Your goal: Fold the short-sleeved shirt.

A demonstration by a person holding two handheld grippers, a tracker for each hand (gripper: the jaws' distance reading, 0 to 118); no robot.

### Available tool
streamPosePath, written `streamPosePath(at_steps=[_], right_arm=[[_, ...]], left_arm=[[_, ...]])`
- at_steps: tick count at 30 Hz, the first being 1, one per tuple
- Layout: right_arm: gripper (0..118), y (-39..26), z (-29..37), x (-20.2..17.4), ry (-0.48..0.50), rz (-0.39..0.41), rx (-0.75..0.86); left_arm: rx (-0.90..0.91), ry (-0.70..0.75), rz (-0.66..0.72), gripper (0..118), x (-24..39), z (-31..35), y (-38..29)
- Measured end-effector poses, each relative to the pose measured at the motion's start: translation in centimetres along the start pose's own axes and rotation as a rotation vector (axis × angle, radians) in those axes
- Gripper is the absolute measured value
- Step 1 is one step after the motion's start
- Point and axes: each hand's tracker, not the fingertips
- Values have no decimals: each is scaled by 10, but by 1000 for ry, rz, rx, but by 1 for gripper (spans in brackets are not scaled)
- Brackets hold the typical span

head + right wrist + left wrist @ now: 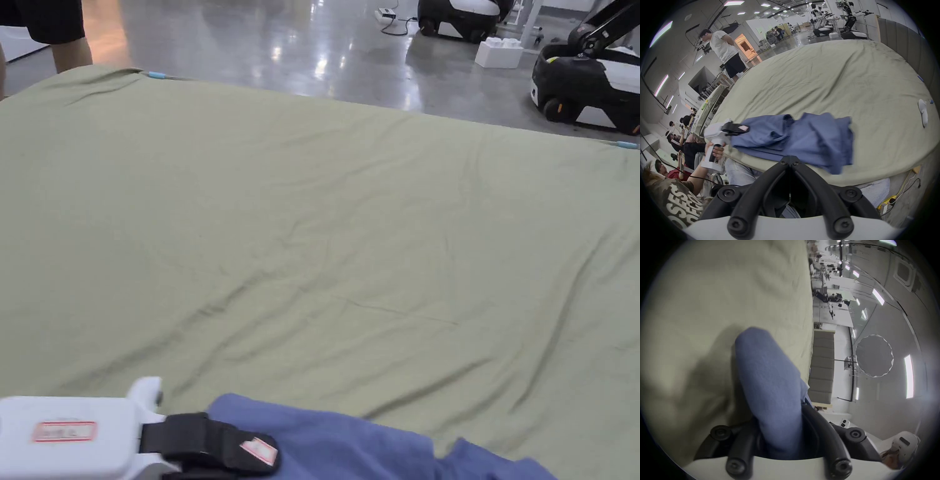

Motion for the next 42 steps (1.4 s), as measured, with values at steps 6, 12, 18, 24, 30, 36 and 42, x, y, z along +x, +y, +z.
streamPosePath(at_steps=[6, 12, 18, 24, 30, 36, 42], right_arm=[[2, -3, -4, 6, 3, -2, 4], [2, -7, -13, 15, 13, -24, -11], [2, -9, -13, 18, 19, -27, -11], [2, -9, -12, 26, 1, -52, 8], [2, -6, -24, 26, 23, -41, -12], [2, -9, -21, 27, 35, -33, -8], [2, -11, -14, 31, 29, -55, 21]], left_arm=[[257, 395, -214, 14, 64, 101, 17], [192, 535, -442, 14, 128, 47, -7], [-101, 464, -452, 14, 110, -114, -11], [-151, 571, -612, 27, 106, -174, -44], [-152, -67, -329, 101, 129, -97, -44], [-52, 179, -364, 98, 115, -80, -25], [-279, 237, -67, 2, 43, -171, -20]])
